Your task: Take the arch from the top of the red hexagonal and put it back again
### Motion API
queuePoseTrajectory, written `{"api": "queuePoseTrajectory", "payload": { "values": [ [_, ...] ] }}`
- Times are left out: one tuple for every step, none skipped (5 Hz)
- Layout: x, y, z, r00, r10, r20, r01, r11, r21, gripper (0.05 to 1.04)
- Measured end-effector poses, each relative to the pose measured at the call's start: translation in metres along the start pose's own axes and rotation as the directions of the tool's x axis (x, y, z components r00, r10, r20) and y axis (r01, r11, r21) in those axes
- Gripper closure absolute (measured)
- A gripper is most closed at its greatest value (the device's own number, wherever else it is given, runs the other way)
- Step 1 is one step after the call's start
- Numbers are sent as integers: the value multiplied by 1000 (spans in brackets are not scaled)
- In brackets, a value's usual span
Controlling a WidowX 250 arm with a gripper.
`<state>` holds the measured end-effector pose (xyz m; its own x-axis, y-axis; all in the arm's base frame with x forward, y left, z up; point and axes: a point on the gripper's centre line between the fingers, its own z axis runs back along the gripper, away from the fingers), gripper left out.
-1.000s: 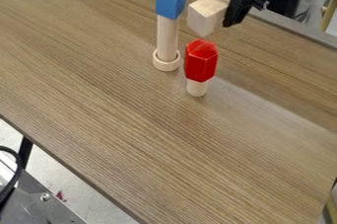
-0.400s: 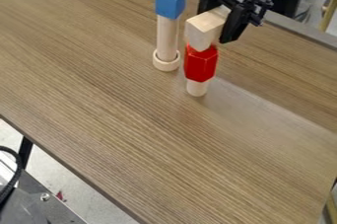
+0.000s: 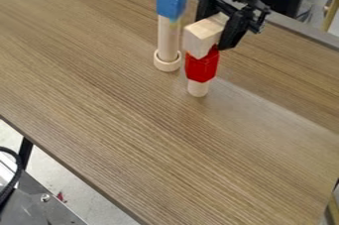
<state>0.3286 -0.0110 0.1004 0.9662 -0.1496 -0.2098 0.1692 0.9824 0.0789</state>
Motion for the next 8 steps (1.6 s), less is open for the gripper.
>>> {"api": "queuePoseTrajectory", "payload": {
  "values": [
    [-1, 0, -4, 1000, 8, -6, -7, 1000, 1, 487],
    [-1, 1, -4, 1000, 5, 0, -5, 1000, 6, 487],
    [1, 3, -4, 1000, -6, 11, 5, 1000, 19, 487],
    [3, 5, -4, 1000, -13, 22, 12, 999, 33, 487],
    [3, 6, -3, 1000, -13, 20, 12, 999, 39, 420],
    [2, 4, -2, 1000, -3, 14, 3, 1000, 27, 150],
    [2, 4, -2, 1000, -5, 12, 5, 1000, 25, 81],
    [3, 4, 1, 1000, 0, 18, -1, 1000, 24, 84]
  ]
}}
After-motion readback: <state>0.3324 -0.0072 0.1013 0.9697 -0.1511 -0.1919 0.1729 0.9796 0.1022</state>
